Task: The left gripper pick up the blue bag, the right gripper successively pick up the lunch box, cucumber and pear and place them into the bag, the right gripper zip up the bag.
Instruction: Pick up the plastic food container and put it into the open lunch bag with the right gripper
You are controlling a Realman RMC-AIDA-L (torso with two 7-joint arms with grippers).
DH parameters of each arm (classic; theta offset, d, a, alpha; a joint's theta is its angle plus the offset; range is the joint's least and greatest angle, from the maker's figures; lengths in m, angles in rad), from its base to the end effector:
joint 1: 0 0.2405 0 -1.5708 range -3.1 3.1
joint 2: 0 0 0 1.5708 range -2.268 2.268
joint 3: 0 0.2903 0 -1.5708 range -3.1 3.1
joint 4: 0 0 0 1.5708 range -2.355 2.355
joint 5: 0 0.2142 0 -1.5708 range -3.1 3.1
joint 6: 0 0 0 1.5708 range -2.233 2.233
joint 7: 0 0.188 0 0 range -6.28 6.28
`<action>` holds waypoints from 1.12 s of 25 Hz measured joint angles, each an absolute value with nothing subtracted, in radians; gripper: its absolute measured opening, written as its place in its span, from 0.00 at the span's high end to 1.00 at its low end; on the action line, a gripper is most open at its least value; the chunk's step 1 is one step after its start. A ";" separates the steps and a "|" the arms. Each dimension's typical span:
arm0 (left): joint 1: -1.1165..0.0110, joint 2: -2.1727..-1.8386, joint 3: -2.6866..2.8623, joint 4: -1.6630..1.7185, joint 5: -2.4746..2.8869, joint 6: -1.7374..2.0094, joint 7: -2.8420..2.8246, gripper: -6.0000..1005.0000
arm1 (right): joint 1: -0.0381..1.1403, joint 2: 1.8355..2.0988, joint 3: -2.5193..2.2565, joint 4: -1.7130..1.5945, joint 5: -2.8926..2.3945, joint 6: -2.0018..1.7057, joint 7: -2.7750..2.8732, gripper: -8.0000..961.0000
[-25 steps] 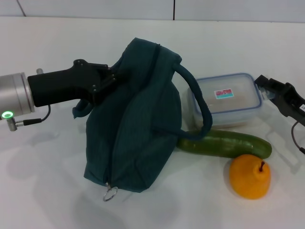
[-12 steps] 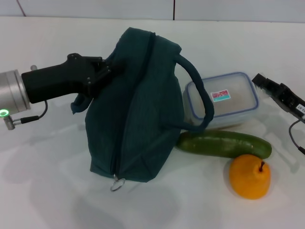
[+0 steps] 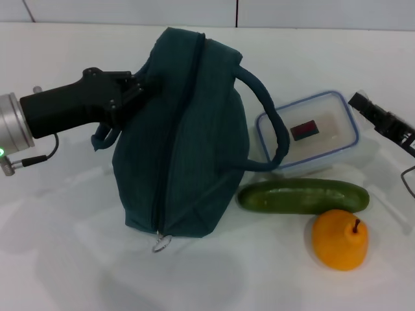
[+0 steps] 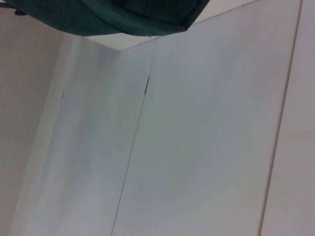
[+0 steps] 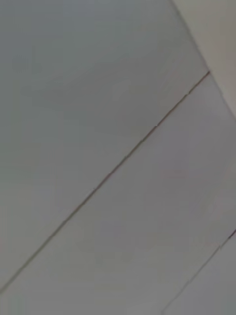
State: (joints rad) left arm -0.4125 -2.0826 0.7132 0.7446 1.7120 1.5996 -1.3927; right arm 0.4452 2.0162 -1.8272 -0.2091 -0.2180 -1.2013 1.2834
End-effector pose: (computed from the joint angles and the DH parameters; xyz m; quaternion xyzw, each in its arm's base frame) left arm -0.2672 0.3577 -0.0113 -0.8920 -0.2130 -0.3492 0.1927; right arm 0.3057 0.3774 -0.0730 -0.7156 0.4709 0.4535 0.2459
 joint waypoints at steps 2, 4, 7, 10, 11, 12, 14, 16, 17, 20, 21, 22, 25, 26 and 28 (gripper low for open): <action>-0.410 -2.081 0.713 0.745 1.708 1.605 -1.392 0.95 | 0.443 2.011 -1.815 -0.209 -0.215 -1.246 1.234 0.89; -0.407 -2.078 0.711 0.747 1.700 1.621 -1.392 0.95 | 0.439 2.007 -1.801 -0.209 -0.216 -1.272 1.216 0.89; -0.397 -2.077 0.711 0.764 1.679 1.654 -1.395 0.95 | 0.435 2.000 -1.786 -0.209 -0.219 -1.303 1.195 0.89; -0.384 -2.077 0.710 0.789 1.661 1.680 -1.403 0.95 | 0.434 1.988 -1.785 -0.209 -0.219 -1.328 1.186 0.89; -0.381 -2.077 0.710 0.794 1.657 1.687 -1.406 0.95 | 0.434 1.984 -1.785 -0.209 -0.219 -1.340 1.184 0.89; -0.379 -2.077 0.710 0.800 1.654 1.695 -1.412 0.95 | 0.434 1.980 -1.785 -0.209 -0.218 -1.352 1.183 0.89; -0.379 -2.076 0.711 0.809 1.653 1.700 -1.431 0.95 | 0.436 1.973 -1.779 -0.212 -0.216 -1.377 1.177 0.89; -0.382 -2.075 0.713 0.817 1.654 1.700 -1.449 0.95 | 0.440 1.969 -1.762 -0.216 -0.217 -1.399 1.175 0.89; -0.385 -2.074 0.714 0.818 1.656 1.700 -1.452 0.95 | 0.442 1.968 -1.750 -0.217 -0.218 -1.411 1.174 0.89; -0.391 -2.074 0.714 0.819 1.660 1.700 -1.456 0.95 | 0.454 1.961 -1.736 -0.219 -0.219 -1.443 1.174 0.89; -0.392 -2.074 0.714 0.819 1.660 1.700 -1.456 0.95 | 0.459 1.958 -1.736 -0.219 -0.219 -1.453 1.174 0.89; -0.393 -2.074 0.714 0.819 1.661 1.698 -1.457 0.95 | 0.469 1.956 -1.736 -0.220 -0.219 -1.465 1.174 0.89; -0.399 -2.076 0.714 0.819 1.662 1.694 -1.457 0.95 | 0.496 1.949 -1.735 -0.231 -0.217 -1.482 1.178 0.89; -0.402 -2.077 0.714 0.819 1.664 1.691 -1.457 0.95 | 0.505 1.946 -1.735 -0.242 -0.216 -1.485 1.183 0.89; -0.408 -2.078 0.717 0.819 1.667 1.685 -1.457 0.95 | 0.523 1.939 -1.735 -0.272 -0.218 -1.488 1.196 0.89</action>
State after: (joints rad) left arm -0.4081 -2.0777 0.7174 0.8191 1.6666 1.6846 -1.4571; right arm 0.5229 1.9392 -1.7351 -0.2717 -0.2176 -1.4879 1.1960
